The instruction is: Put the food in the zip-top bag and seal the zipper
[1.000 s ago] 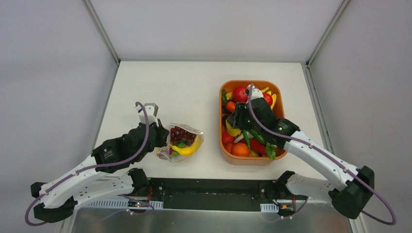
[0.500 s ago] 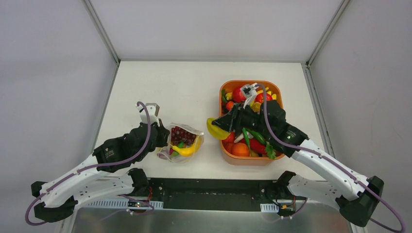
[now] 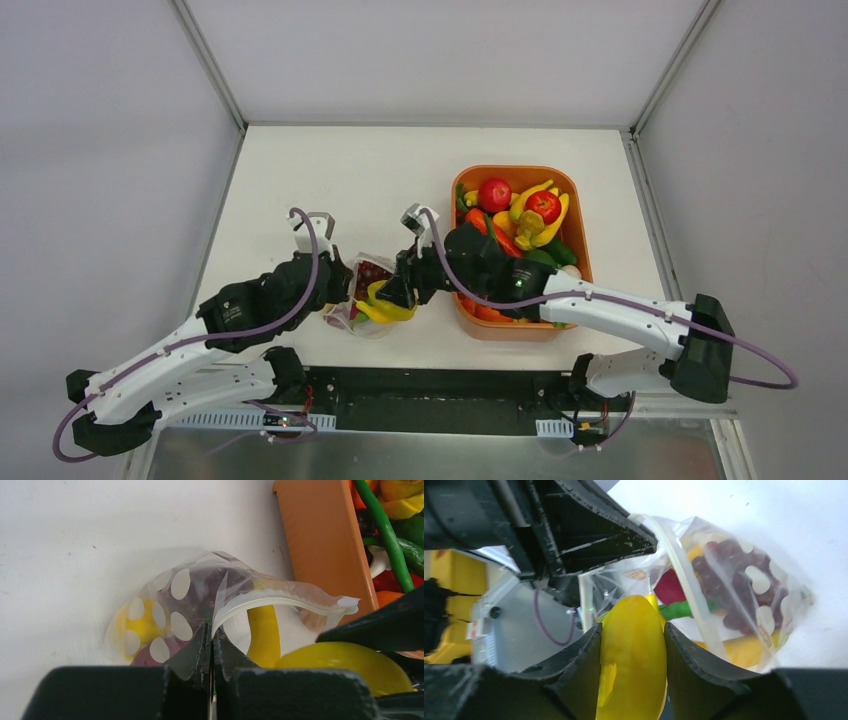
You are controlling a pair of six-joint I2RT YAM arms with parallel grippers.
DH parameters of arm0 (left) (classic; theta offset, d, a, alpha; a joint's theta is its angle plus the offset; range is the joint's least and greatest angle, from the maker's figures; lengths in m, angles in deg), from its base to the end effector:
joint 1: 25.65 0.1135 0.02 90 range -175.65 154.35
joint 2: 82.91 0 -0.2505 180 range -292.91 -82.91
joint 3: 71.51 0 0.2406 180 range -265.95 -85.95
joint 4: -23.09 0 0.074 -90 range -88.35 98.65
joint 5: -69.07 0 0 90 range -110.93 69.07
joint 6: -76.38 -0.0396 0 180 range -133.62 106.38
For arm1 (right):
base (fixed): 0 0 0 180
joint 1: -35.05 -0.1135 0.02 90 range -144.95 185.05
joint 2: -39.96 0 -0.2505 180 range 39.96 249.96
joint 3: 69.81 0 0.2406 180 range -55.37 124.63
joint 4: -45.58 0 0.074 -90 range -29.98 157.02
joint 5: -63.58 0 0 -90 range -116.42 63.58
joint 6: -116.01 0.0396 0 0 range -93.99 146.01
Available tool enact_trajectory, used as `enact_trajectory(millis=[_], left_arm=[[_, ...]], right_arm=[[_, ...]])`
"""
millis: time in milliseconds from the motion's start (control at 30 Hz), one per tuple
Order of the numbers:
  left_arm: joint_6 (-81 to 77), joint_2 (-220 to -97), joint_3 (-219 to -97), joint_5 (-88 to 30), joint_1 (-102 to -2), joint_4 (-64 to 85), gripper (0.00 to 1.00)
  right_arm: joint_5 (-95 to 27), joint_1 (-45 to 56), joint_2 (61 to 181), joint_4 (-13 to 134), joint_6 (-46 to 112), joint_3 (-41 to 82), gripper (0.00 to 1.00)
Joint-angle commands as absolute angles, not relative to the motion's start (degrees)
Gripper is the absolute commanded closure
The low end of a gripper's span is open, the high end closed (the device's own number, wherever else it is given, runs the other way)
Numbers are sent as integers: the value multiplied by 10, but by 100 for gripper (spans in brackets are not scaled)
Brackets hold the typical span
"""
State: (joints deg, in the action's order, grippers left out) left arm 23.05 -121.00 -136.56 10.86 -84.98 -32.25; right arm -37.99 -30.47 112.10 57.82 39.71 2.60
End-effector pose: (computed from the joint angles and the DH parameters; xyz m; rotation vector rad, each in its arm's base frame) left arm 0.0853 -0.1029 0.3259 0.0597 2.0215 -0.5037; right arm 0.1146 0.2710 0.3297 -0.9840 1.6637 1.1455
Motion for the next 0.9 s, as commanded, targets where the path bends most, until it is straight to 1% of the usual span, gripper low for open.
enact_trajectory(millis=[0,100,133,233,300,333,400,467,567,667,800,867], left_arm=[[227,-1210,-1384,104,-856,-314,99],[229,-1202,-1383,108,-856,-314,99],[229,-1199,-1383,108,-857,-313,99],[229,-1196,-1389,116,-856,-320,99],[231,-1194,-1391,122,-856,-332,99],[232,-1192,-1391,125,-856,-335,98],[233,-1188,-1388,131,-856,-335,98],[234,-1186,-1384,134,-856,-332,98],[232,-1188,-1383,139,-856,-330,98],[232,-1190,-1385,143,-856,-335,98],[233,-1188,-1381,145,-856,-334,98],[232,-1186,-1380,144,-856,-332,98]], right_arm=[[-262,-335,1157,560,308,79,68],[-214,-347,1190,522,246,74,67],[-197,-352,1206,518,225,77,64],[-99,-366,1249,510,178,90,48],[-56,-371,1265,514,162,100,39],[-51,-374,1264,521,162,103,37],[-57,-375,1247,513,168,93,34],[-83,-376,1221,490,171,74,29],[-115,-375,1182,477,191,55,26],[-137,-375,1138,478,207,43,26],[-137,-376,1065,466,222,5,26],[-114,-374,1034,464,222,-12,25]])
